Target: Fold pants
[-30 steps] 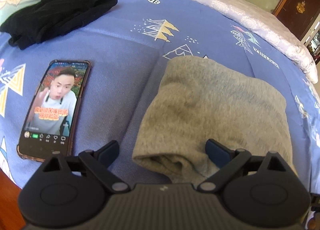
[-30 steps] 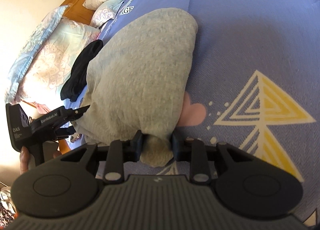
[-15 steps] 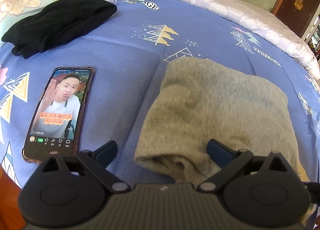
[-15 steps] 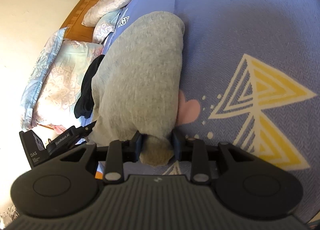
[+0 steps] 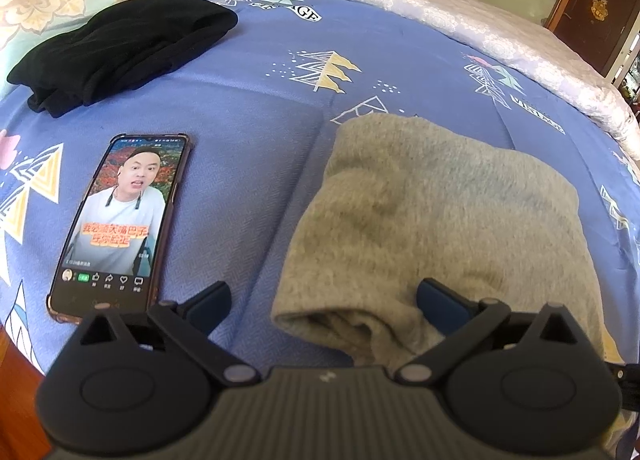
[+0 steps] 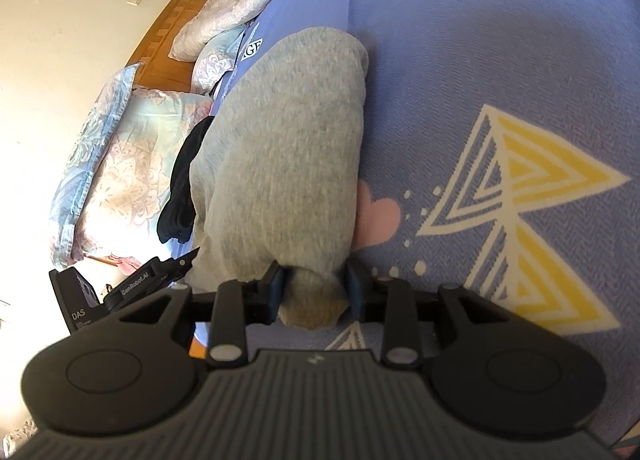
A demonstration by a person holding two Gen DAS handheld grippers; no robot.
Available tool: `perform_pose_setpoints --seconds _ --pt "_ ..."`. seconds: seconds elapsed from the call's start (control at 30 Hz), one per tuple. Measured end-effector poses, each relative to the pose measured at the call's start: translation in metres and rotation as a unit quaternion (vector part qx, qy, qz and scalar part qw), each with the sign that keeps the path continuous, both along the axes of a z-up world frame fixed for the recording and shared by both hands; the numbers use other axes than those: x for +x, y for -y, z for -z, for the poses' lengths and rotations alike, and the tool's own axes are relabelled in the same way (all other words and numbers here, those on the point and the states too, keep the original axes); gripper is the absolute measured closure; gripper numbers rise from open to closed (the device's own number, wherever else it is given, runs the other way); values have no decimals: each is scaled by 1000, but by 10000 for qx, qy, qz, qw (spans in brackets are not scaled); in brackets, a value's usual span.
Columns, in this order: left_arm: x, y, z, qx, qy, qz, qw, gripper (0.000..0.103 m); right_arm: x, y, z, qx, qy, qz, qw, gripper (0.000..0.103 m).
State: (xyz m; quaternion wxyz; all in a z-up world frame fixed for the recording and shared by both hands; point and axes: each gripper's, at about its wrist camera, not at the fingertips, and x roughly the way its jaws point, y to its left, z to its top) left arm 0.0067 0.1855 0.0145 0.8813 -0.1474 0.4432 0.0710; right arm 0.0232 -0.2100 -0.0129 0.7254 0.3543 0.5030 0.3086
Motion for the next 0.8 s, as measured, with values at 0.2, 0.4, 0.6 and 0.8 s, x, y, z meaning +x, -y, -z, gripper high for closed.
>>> perform_pose_setpoints --seconds 0.2,0.4,0.6,0.8 --pt "-1 2 -2 47 -10 -25 10000 0 -4 3 -1 27 -43 108 9999 66" --pt "-3 1 -3 29 -25 -55 10000 0 -10 0 -8 -171 -40 217 9996 61" --pt "-8 3 -8 83 -63 -108 9999 0 -18 -6 -16 -505 264 134 9983 53" --pt "-20 4 -16 40 -89 -156 9998 0 -23 -7 -15 -589 407 109 9974 52"
